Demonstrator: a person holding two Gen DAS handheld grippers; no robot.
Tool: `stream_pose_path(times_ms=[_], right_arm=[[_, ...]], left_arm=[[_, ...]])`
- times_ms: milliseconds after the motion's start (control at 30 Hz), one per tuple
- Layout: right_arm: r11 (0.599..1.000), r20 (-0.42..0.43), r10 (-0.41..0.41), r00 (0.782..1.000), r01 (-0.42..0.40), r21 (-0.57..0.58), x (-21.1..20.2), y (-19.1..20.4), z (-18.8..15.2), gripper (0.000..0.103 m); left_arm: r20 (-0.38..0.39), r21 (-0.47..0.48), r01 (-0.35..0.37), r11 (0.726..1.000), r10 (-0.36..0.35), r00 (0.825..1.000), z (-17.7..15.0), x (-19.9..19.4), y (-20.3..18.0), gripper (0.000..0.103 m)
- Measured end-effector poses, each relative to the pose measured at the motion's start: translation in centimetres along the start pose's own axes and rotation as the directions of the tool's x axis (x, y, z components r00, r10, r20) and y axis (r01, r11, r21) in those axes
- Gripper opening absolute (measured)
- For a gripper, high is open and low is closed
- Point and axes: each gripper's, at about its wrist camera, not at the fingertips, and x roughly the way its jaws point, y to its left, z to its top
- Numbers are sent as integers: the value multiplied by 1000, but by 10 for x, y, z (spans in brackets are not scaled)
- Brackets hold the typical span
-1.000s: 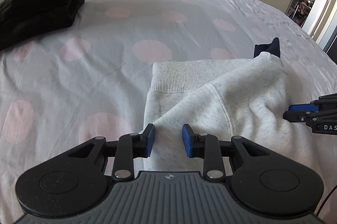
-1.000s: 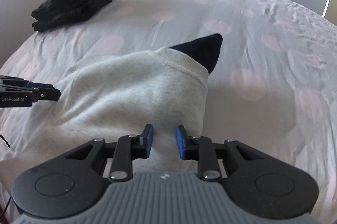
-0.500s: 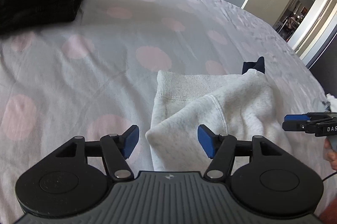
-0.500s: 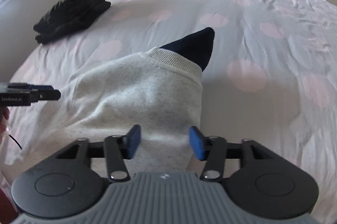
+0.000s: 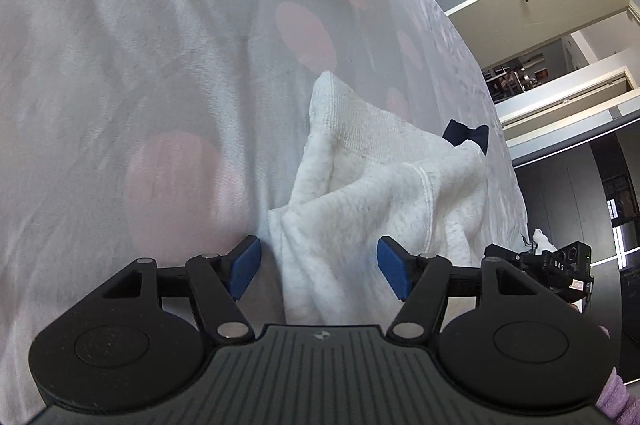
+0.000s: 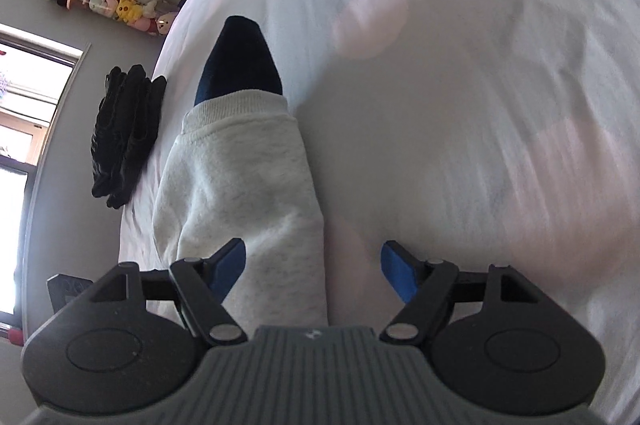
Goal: Fold clothes
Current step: 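Grasp the sweatshirt bundle with both grippers from opposite sides, then lift the bundle with both grippers and carry it toward the black clothes stack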
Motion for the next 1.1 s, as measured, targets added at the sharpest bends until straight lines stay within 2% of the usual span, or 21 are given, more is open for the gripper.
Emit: stream_pose_path(times_ms=[233,333,367,500,567,667,900,1100], right_arm=[[996,-14,82,997,-82,-25,27,5,14,79],[991,-30,119,992,-120,-62,37,9,15,75],[990,-32,123,992,-125,-61,40,9,15,65],[989,-25,135,990,-136,-50,44,9,14,50],[990,-13,135,991,-135,-49,42,10,12,38],[989,13,134,991,-133,-69,35,21,10,26],[981,73,142,987,-131,-142,-3,63,-7,22],[954,123,211,970,-177,-244,-58,118,-34,22]], left_arm=[[-54,41,33,999,-31,998,13,22,-7,72],[-55,31,49,998,-47,997,13,27,-7,59],[-55,28,54,998,-52,997,13,28,-7,51],[-39,33,37,999,-36,999,8,29,-15,32],[-17,44,23,999,-22,1000,5,24,-21,28],[29,69,-7,998,5,1000,-2,11,-33,25],[160,105,-26,994,9,987,-27,-39,-70,23],[306,139,-14,990,-29,952,-56,-113,-103,23]])
